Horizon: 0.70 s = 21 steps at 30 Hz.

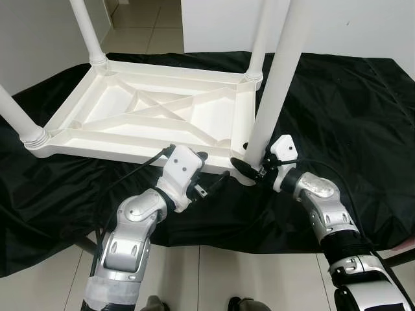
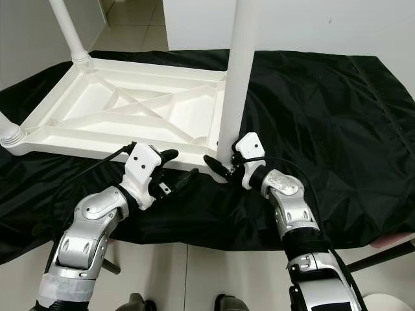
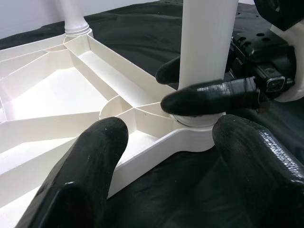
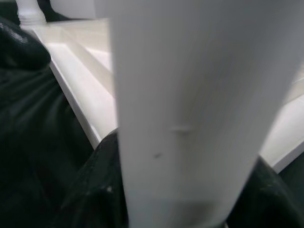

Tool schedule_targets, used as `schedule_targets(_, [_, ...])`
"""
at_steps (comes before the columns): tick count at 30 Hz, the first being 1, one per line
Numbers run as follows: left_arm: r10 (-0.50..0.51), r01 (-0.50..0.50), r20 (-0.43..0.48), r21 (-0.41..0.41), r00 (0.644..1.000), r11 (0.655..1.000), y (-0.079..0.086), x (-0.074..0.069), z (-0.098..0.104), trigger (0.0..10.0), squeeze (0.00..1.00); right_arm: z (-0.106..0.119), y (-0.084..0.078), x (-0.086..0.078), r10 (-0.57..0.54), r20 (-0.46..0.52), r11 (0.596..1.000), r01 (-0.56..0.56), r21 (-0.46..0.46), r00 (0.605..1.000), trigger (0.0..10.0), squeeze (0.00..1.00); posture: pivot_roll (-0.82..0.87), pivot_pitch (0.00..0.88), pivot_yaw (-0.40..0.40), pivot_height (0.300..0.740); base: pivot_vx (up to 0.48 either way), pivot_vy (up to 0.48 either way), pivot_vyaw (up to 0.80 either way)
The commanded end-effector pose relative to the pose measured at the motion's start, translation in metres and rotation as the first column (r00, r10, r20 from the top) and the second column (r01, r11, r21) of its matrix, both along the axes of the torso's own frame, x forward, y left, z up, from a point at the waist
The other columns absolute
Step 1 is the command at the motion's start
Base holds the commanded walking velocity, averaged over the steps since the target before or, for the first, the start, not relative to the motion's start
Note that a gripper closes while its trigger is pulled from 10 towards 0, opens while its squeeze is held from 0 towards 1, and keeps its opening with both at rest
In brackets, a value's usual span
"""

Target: Building children table

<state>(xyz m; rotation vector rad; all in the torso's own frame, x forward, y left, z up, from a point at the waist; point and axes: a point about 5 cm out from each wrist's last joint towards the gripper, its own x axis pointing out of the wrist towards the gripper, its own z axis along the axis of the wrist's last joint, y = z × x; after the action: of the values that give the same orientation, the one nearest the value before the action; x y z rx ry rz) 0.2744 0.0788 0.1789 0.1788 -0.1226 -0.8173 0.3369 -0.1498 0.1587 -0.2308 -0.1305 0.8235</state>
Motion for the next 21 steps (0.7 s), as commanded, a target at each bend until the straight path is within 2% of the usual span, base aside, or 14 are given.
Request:
schedule_targets(1, [0.044,-0.044,0.000,-0.012,0.999,0.999,0.000,0.002,-0.002,10.0,0.00,-0.010,0.002,-0.003,0.034,-0.035,0.999,-0.035,-0.042,0.999,0.0,0.00,-0.07,0.072,0.050,0.740,0.000,0.000,0.00])
schedule_targets(5, [0.033,-0.033,0.000,-0.016,0.999,0.999,-0.003,0.001,-0.003,10.0,0.00,-0.013,-0.001,-0.003,0.017,-0.058,0.999,-0.019,-0.027,0.998,0.0,0.00,-0.07,0.067,0.051,0.740,0.000,0.000,0.00])
schedule_targets(6, [0.024,-0.024,-0.003,-0.016,1.000,1.000,-0.005,0.001,-0.003,10.0,0.00,-0.014,0.000,-0.002,0.000,-0.069,1.000,0.000,-0.006,0.998,10.0,0.00,-0.08,0.054,0.046,0.740,0.000,0.000,0.00])
schedule_targets(8, [0.018,-0.018,-0.002,-0.013,1.000,1.000,-0.006,0.002,-0.003,10.0,0.00,-0.013,-0.001,-0.001,-0.035,-0.070,0.999,0.036,0.018,0.997,10.0,0.00,-0.08,0.050,0.045,0.740,0.000,0.000,0.00])
schedule_targets(10, [0.024,-0.025,-0.049,-0.024,0.998,0.999,-0.007,0.005,-0.006,10.0,0.00,-0.013,-0.003,0.001,-0.107,-0.056,0.993,0.109,0.040,0.993,10.0,0.00,-0.09,0.044,0.049,0.740,0.000,0.000,0.00])
schedule_targets(13, [0.029,-0.031,-0.077,-0.033,0.997,0.999,-0.007,0.007,-0.007,10.0,0.00,-0.014,-0.004,0.002,-0.134,-0.048,0.990,0.136,0.044,0.990,10.0,0.00,-0.09,0.044,0.049,0.740,0.000,0.000,0.00])
schedule_targets(16, [0.032,-0.033,-0.059,-0.027,0.998,0.999,-0.008,0.006,-0.006,10.0,0.00,-0.017,-0.005,0.001,-0.155,-0.056,0.986,0.158,0.047,0.986,10.0,0.00,-0.09,0.045,0.050,0.740,0.000,0.000,0.00])
schedule_targets(20, [0.043,-0.044,-0.043,-0.025,0.998,0.999,-0.008,0.006,-0.007,10.0,0.00,-0.022,-0.009,0.003,-0.362,-0.076,0.924,0.369,0.097,0.929,10.0,0.00,-0.09,0.055,0.041,0.740,0.000,0.000,0.00])
schedule_targets(21, [0.043,-0.044,-0.043,-0.025,0.998,0.999,-0.008,0.006,-0.007,10.0,0.00,-0.022,-0.009,0.003,-0.362,-0.076,0.924,0.369,0.097,0.929,10.0,0.00,-0.09,0.055,0.041,0.740,0.000,0.000,0.00])
